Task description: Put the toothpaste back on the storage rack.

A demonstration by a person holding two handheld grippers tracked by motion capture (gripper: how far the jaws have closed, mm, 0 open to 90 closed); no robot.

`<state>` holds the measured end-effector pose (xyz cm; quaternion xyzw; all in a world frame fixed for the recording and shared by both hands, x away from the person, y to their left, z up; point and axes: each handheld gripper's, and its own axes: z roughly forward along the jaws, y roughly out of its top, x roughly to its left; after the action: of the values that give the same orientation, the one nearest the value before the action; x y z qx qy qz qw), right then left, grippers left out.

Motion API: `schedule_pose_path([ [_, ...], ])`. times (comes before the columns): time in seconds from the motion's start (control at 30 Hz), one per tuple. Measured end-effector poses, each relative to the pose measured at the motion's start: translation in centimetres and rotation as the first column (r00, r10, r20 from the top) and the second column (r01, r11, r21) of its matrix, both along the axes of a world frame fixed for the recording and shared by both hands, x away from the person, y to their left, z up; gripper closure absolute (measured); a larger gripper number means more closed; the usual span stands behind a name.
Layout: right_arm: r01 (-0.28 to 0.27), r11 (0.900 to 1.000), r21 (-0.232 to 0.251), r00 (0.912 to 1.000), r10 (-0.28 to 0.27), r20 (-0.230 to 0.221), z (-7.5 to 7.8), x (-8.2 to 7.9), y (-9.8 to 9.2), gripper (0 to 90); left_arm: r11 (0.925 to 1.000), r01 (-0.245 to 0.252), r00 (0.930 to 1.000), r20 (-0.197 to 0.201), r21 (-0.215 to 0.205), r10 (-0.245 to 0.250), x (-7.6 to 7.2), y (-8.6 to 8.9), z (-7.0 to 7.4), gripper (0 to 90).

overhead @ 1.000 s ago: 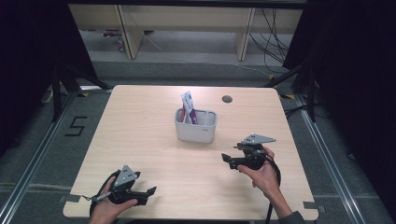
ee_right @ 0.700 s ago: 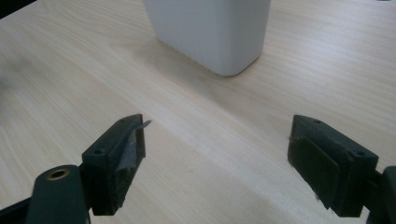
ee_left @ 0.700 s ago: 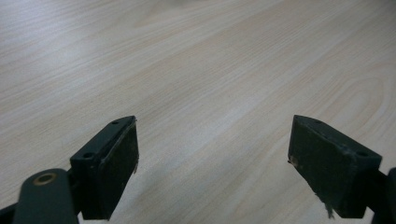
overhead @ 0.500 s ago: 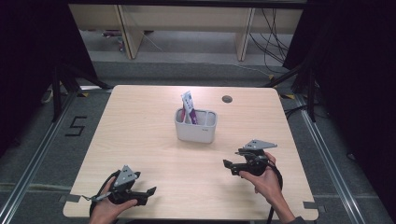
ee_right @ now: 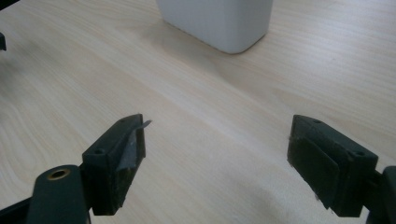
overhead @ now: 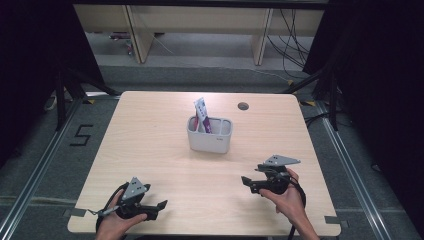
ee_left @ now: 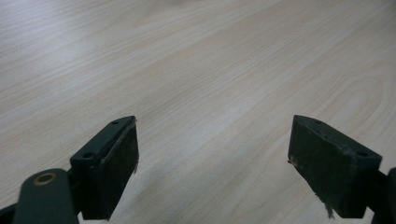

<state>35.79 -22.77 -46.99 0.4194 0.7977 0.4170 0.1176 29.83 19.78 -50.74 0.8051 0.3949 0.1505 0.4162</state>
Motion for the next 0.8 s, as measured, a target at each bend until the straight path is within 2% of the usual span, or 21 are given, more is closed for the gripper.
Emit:
schedule_pose_path([
  [0.07,-0.007,1.0,-0.023,0.9999,0.008,0.01,-0.1,-0.1,-0.3,19.3,1.0,0.002,1.0,-0.002,0.008,-0.002,0.0,0.1,0.0,15.7],
  [0.1,-0.003,1.0,0.001,0.9999,0.003,-0.01,-0.3,-0.3,-0.3,19.3,1.0,-0.001,1.0,0.0,0.007,0.001,0.0,0.0,0.0,15.7],
  [0.13,0.005,1.0,-0.011,0.9999,-0.005,-0.015,-0.2,-0.4,-0.4,19.2,1.0,-0.002,1.0,0.001,0.007,0.002,0.0,0.0,0.0,15.7],
  [0.17,-0.002,1.0,-0.027,1.0,0.003,0.005,-0.3,-0.4,-0.6,19.1,1.0,-0.001,1.0,0.001,0.008,0.001,0.0,0.0,0.0,15.7],
  [0.2,0.013,1.0,-0.006,0.9995,-0.013,-0.029,-0.3,-0.6,-0.5,19.0,1.0,0.001,1.0,0.002,0.003,-0.001,0.0,0.0,0.0,15.7],
  [0.23,-0.001,1.0,-0.016,0.9999,0.001,-0.013,-0.4,-0.5,-0.7,19.0,1.0,0.0,1.0,0.0,0.008,0.0,0.0,0.0,0.0,15.7],
  [0.3,0.008,1.0,-0.008,0.9997,-0.008,-0.022,-0.5,-0.7,-0.8,18.4,1.0,-0.001,1.0,-0.002,0.0,0.001,-0.1,-0.1,-0.1,15.7],
  [0.33,0.004,1.0,-0.024,1.0,-0.004,0.004,-0.6,-0.6,-1.0,17.8,1.0,0.0,1.0,-0.003,0.002,0.0,0.0,-0.1,-0.1,15.7],
  [0.37,0.013,1.0,-0.004,0.9997,-0.013,-0.019,-0.6,-0.8,-0.9,17.3,1.0,0.003,1.0,-0.004,0.007,-0.003,0.0,0.0,0.0,15.7],
  [0.43,0.009,1.0,-0.022,0.9999,-0.01,-0.013,-0.6,-0.9,-1.1,17.0,1.0,0.004,1.0,-0.004,0.009,-0.004,0.0,0.0,0.0,15.7],
  [0.47,0.014,1.0,-0.01,0.9994,-0.014,-0.03,-0.6,-1.1,-1.1,16.5,0.9999,0.005,1.0,-0.004,0.01,-0.005,0.0,0.0,0.0,15.7],
  [0.57,0.002,1.0,-0.01,0.9999,-0.002,-0.012,-0.7,-1.2,-1.3,16.4,1.0,0.0,1.0,-0.003,0.002,0.0,0.0,-0.1,-0.1,15.7],
  [0.6,0.015,1.0,-0.009,0.9997,-0.015,-0.021,-0.7,-1.4,-1.2,16.3,1.0,-0.004,1.0,0.0,0.002,0.004,-0.1,-0.1,-0.1,15.7],
  [0.63,0.004,1.0,-0.007,0.9996,-0.004,-0.03,-0.7,-1.5,-1.3,16.4,0.9999,0.002,1.0,-0.001,0.012,-0.002,-0.1,0.0,0.0,15.7],
  [0.67,0.006,1.0,-0.026,0.9998,-0.007,-0.017,-0.7,-1.5,-1.4,16.3,0.9999,0.002,1.0,-0.001,0.011,-0.002,-0.1,0.0,0.0,15.7],
  [0.7,0.006,1.0,-0.001,0.9997,-0.007,-0.025,-0.9,-1.6,-1.3,16.3,0.9999,0.001,1.0,-0.001,0.01,-0.001,-0.1,0.0,0.0,15.7],
  [0.8,0.003,1.0,-0.025,0.9998,-0.003,-0.019,-0.9,-1.8,-1.7,16.3,0.9999,0.002,1.0,0.0,0.011,-0.002,-0.1,0.0,0.0,15.7],
])
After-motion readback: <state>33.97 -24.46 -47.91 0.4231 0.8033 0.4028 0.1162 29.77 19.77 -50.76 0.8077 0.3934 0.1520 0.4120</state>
